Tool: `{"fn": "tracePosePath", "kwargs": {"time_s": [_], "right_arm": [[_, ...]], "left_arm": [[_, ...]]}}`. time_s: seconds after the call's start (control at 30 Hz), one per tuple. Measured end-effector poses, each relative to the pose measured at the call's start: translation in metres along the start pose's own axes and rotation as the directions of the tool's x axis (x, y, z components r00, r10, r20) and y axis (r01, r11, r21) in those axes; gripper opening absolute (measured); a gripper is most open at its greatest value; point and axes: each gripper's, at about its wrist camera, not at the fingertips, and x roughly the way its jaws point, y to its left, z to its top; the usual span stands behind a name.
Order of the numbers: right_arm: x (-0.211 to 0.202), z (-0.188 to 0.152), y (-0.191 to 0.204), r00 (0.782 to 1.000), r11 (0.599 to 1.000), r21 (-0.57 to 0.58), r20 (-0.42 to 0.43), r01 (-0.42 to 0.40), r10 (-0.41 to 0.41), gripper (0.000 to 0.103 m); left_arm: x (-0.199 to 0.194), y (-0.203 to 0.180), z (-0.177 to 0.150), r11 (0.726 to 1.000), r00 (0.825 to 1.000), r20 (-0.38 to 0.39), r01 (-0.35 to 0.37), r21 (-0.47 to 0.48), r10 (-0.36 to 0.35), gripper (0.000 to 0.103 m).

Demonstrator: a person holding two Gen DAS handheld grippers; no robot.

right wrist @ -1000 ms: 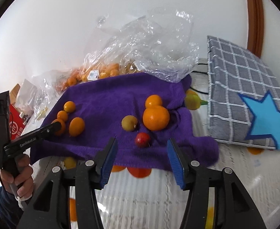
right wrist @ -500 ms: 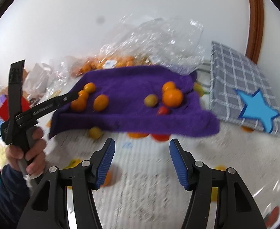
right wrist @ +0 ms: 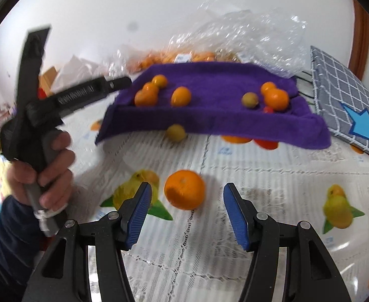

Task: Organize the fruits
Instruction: 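Move the right gripper to the table and grasp a loose orange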

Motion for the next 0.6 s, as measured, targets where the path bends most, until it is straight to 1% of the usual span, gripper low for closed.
{"fn": "tracePosePath", "kwargs": {"time_s": [0.1,0.2,0.23,0.33,0.37,0.43,0.5,0.6], "right_arm": [[0.017,0.000,0.000,0.999,1.000,0.008,-0.039,-0.006,0.006,0.058],[0.025,0.002,-0.001,0.999,1.000,0.014,-0.052,-0.004,0.005,0.055],[0.028,0.003,0.000,0.998,1.000,0.007,-0.055,0.007,-0.007,0.055],[0.032,0.003,0.005,0.997,0.998,-0.034,-0.049,0.051,-0.052,0.043],[0.033,0.004,0.007,0.997,0.997,-0.049,-0.047,0.054,-0.057,0.040],[0.031,0.004,0.007,0.998,0.997,-0.060,-0.042,0.042,-0.044,0.040],[0.028,0.003,0.003,0.999,0.999,-0.045,-0.036,0.030,-0.031,0.040],[0.019,0.001,-0.009,0.999,0.999,-0.034,-0.015,0.030,-0.031,0.040]], "left_arm": [[-0.003,0.000,-0.002,1.000,1.000,-0.001,0.002,0.005,-0.002,0.061],[-0.004,0.000,-0.003,1.000,1.000,-0.004,0.007,0.005,-0.007,0.061],[-0.003,0.000,-0.004,1.000,1.000,-0.005,0.008,0.006,-0.008,0.061],[-0.003,-0.002,-0.005,1.000,1.000,-0.010,0.006,0.012,-0.006,0.061],[-0.003,-0.002,-0.005,1.000,1.000,-0.011,0.009,0.013,-0.009,0.061],[-0.003,-0.003,-0.006,1.000,1.000,-0.012,0.015,0.016,-0.015,0.061],[-0.004,-0.004,-0.007,1.000,1.000,-0.015,0.019,0.015,-0.019,0.061],[-0.007,-0.005,-0.011,0.998,0.997,-0.039,0.067,-0.016,-0.068,0.061]]}}
